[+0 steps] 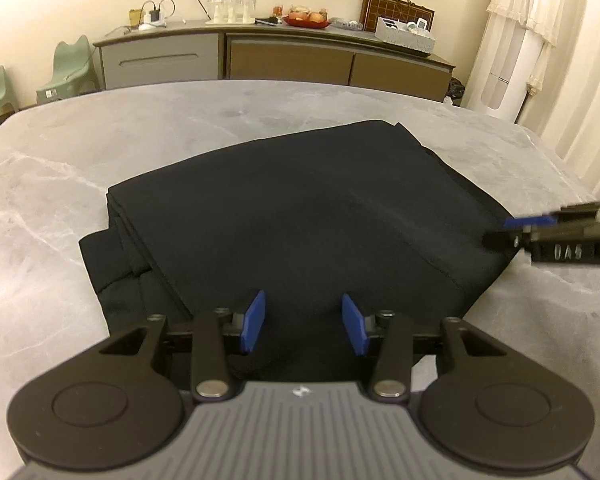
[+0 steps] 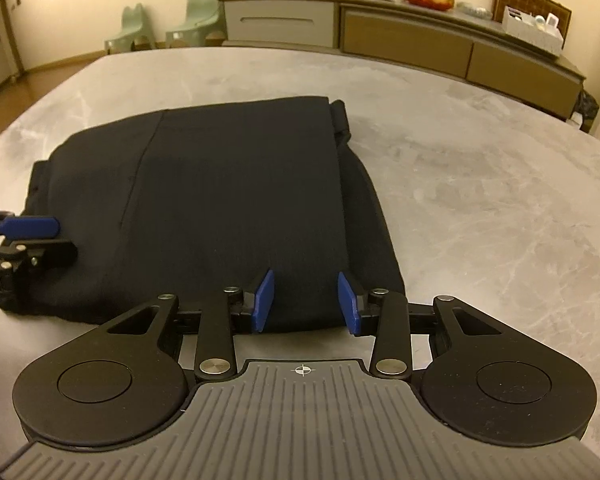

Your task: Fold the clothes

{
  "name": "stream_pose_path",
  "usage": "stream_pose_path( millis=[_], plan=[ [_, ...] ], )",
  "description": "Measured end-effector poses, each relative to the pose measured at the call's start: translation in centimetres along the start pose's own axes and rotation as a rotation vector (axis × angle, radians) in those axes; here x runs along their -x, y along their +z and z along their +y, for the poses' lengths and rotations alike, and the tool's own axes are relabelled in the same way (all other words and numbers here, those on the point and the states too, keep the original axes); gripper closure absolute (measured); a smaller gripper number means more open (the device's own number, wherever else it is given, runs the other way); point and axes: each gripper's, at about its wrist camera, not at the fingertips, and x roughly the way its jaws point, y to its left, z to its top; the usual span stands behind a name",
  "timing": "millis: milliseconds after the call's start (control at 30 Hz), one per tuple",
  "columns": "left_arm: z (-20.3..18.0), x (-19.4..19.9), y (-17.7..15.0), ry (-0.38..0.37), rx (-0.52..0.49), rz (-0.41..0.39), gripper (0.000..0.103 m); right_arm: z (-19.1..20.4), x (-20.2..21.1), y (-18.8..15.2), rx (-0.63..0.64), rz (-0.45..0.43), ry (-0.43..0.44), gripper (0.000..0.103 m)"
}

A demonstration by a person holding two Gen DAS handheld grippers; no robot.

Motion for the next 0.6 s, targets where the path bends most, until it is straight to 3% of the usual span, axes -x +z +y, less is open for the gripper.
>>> stream_pose_path(
  millis=[100,233,400,500,600],
  plan=[
    [0.6,0.3,1.2,0.001,-0.023,-0.004,0.06,0.1,1.0,2.1,0.002,-0.073,0.016,0.06],
    [2.1,-0.6,3.4,0.066,-0.071,-0.032,0.06,1.5,-0.4,6.0,0.086,-0.101,-0.008,0.058],
    [5.3,-4.1,4.2,0.096,-0.035,-0.017,0.056,2.8,-6.4,10.5,0.133,-0.041,-0.018,0.056],
    [5.9,-5.4,4.6,0.1,-0.067,-0.022,0.05,2.3,-9.9,10.8,0.145,0.01,-0.031,0.058],
    [7.1,-6.3,5.2,0.09,-0.037,-0.024,0.048,0.9,-10.2,10.9,0.105,0.012,-0.015,0.056]
  ],
)
